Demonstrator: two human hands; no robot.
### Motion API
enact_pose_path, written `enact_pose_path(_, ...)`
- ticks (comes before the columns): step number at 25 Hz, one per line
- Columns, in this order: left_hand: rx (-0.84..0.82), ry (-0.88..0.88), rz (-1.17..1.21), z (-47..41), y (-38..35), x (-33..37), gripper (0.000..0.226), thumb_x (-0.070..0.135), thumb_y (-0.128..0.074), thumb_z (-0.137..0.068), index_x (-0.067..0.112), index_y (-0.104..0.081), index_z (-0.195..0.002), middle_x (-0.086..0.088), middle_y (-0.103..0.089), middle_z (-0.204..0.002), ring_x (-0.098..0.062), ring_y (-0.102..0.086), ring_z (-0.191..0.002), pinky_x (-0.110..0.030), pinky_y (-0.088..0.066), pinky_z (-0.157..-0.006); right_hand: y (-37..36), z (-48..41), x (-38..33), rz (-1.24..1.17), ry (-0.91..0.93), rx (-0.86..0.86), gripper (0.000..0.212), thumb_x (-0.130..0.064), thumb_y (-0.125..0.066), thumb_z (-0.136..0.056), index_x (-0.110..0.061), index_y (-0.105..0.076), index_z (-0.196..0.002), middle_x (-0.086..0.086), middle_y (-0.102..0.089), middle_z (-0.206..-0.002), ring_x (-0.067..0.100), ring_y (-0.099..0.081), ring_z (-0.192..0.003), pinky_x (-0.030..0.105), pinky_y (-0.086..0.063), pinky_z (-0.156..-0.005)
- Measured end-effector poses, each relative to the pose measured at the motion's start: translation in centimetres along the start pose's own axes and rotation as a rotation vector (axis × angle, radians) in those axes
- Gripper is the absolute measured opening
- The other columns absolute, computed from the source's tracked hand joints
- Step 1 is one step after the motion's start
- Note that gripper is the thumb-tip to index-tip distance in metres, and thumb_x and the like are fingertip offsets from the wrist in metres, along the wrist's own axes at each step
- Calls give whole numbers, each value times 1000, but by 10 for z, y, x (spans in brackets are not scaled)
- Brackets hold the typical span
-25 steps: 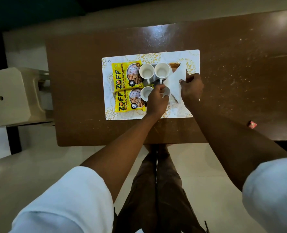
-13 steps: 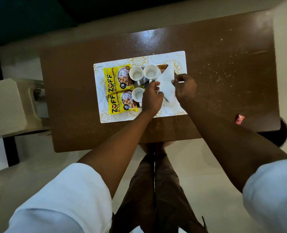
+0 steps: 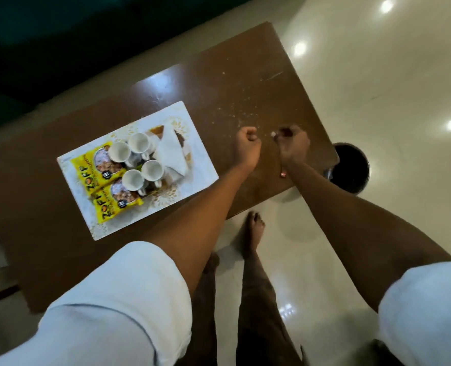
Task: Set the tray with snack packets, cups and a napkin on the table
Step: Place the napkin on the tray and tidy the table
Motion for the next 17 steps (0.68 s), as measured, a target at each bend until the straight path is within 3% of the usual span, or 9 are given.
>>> enact_pose_path(3,10,57,10,-12,-60,-21,29,-12,-53,-89,-7,-67,-114,-25,-70,-112,-23,-62,-93,-25,-50,-81,30,-24,54,50,-71,17,29,-28,-80,-84,-21,-76,-112,-2,-76,-105,15,-68,-99,24,-50,-87)
enact_pose_path(5,-9,118,-29,-13,-92,-43,29,-11,-53,-90,-5,-68,-115,-23,-71,-114,-28,-66,-99,-24,-51,-83,37,-34,91,67,-122,4,26,-24,-78,-85,-20,-74,-110,0,-76,-103,15,-68,-97,29,-55,-90)
enact_pose_path(7,-57,199,-58,-8,-108,-59,29,-6,-54,-94,2,-68,-118,-15,-71,-117,-25,-67,-106,-27,-52,-87,33,-35,119,43,-161,-22,20,-19,-75,-88,-18,-72,-108,-1,-73,-101,14,-67,-94,25,-56,-77)
enact_pose_path(10,-102,271,-89,-3,-123,-81,28,0,-57,-96,7,-69,-121,-11,-71,-118,-19,-67,-103,-28,-56,-86,19,-29,139,-20,-198,-119,17,-15,-73,-91,-16,-69,-107,-6,-66,-93,6,-62,-83,12,-42,-60)
enact_pose_path(13,-125,294,-131,2,-137,-95,28,4,-60,-96,8,-70,-121,-10,-73,-119,-22,-69,-106,-36,-57,-95,9,-29,144,-20,-184,-125,12,-16,-77,-88,-22,-67,-93,-10,-65,-83,8,-63,-81,21,-52,-68)
enact_pose_path(17,-113,279,-112,2,-136,-95,29,3,-57,-97,8,-71,-121,-9,-72,-119,-21,-68,-106,-27,-53,-84,-2,-28,137,18,-150,-144,13,-11,-73,-89,-23,-66,-89,-5,-68,-90,12,-66,-85,30,-57,-75)
Point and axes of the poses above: each hand's wrist, its own z-axis away from the middle knuckle, its own y-axis out of the back of the hand, x = y × z, the point moved 5 cm from there along -z, towards the middle knuckle
